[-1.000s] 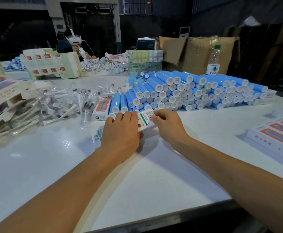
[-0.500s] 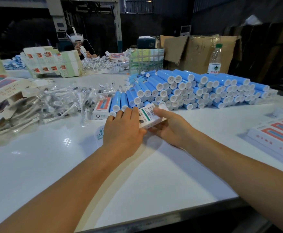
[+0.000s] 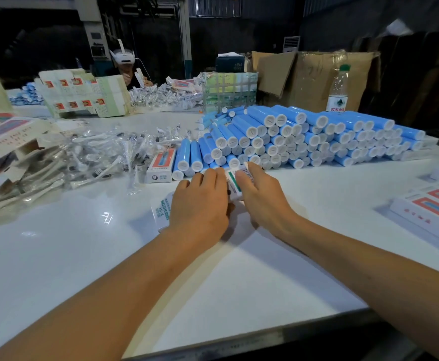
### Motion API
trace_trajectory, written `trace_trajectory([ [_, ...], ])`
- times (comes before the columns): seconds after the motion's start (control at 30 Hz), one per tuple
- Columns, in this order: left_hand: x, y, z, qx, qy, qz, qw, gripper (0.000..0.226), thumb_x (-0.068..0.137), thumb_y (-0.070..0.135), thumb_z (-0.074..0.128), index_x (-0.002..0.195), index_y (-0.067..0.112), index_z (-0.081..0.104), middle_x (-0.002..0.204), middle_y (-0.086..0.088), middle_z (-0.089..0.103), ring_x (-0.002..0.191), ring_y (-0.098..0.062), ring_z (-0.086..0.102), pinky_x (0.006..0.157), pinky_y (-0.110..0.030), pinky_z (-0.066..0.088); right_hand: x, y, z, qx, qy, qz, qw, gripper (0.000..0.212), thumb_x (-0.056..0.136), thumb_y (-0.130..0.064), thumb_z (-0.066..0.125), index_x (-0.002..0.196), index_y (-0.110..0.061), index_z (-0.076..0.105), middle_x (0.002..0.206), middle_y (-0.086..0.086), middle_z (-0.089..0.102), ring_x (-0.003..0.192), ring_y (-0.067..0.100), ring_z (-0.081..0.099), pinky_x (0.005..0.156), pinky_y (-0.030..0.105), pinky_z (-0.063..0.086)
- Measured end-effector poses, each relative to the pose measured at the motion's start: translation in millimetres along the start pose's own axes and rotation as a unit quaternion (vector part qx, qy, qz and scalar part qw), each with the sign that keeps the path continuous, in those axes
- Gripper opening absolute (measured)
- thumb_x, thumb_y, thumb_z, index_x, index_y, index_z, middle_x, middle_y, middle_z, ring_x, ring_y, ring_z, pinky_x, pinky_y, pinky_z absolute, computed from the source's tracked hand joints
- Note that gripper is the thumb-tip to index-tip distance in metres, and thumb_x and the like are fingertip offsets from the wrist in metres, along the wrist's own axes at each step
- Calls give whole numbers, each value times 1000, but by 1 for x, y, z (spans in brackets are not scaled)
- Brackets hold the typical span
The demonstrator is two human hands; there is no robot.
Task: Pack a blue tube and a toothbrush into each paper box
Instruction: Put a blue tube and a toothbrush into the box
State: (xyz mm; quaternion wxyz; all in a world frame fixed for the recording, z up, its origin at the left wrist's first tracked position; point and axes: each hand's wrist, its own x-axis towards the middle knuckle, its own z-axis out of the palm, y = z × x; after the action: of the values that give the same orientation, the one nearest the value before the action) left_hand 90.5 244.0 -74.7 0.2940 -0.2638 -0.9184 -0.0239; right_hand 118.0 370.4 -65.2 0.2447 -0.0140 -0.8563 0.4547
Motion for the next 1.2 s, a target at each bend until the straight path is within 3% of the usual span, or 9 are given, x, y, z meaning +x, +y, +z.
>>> trace_trajectory([
  [0.07,0,-3,0,1,0,-5,1000,65,93,45,44,144,11,22,135,-3,41,118,-22,42,92,-33,33,2,-2,-2,126,-4,49,991,30,99,-26,40,82,-6,55,76,10,63,67,15,57,61,32,48],
  [0.17,2,-6,1,-3,-4,-11,1000,66,94,47,43,145,13,18,140,-3,37,121,-22,40,95,-34,33,10,-3,-6,306,-8,137,942,28,99,-17,43,84,-8,64,80,11,69,71,16,68,68,32,59],
  [0.33,3,-9,1,-4,-6,-4,1000,66,95,47,41,146,13,18,140,-3,36,121,-22,39,95,-35,32,17,1,-7,384,-7,177,906,20,96,-2,43,93,-7,62,86,13,69,78,22,68,70,35,59],
  [0.43,4,-10,1,-2,-1,-3,1000,65,94,47,42,146,13,21,137,-3,39,120,-22,40,93,-34,33,18,2,-9,405,0,178,897,26,96,0,38,87,-3,62,77,11,71,75,23,69,66,35,59],
  [0.77,3,-15,0,-4,-3,5,1000,64,92,46,48,144,11,29,134,-5,46,115,-24,44,91,-35,34,20,6,-12,396,-40,150,905,32,95,4,37,84,-9,63,71,4,74,69,17,72,60,31,58],
  [0.93,3,-16,-3,-12,-1,3,1000,66,92,44,51,144,11,29,135,-6,45,119,-24,42,93,-35,33,19,10,-13,341,-73,106,931,53,92,6,32,69,-22,71,72,-5,74,74,10,71,63,25,58],
  [1.07,4,-17,-5,-14,3,-4,1000,69,92,46,49,146,10,25,138,-5,42,120,-24,41,93,-34,32,13,7,-12,241,-70,40,967,42,90,-1,33,91,-27,65,83,-10,72,85,11,69,70,25,57],
  [1.2,2,-17,-5,-12,3,-1,1000,71,92,46,49,147,10,23,139,-5,41,121,-24,41,93,-34,31,7,3,-12,102,-35,-13,994,31,96,-11,37,113,-9,63,97,-1,67,93,23,65,77,48,55],
])
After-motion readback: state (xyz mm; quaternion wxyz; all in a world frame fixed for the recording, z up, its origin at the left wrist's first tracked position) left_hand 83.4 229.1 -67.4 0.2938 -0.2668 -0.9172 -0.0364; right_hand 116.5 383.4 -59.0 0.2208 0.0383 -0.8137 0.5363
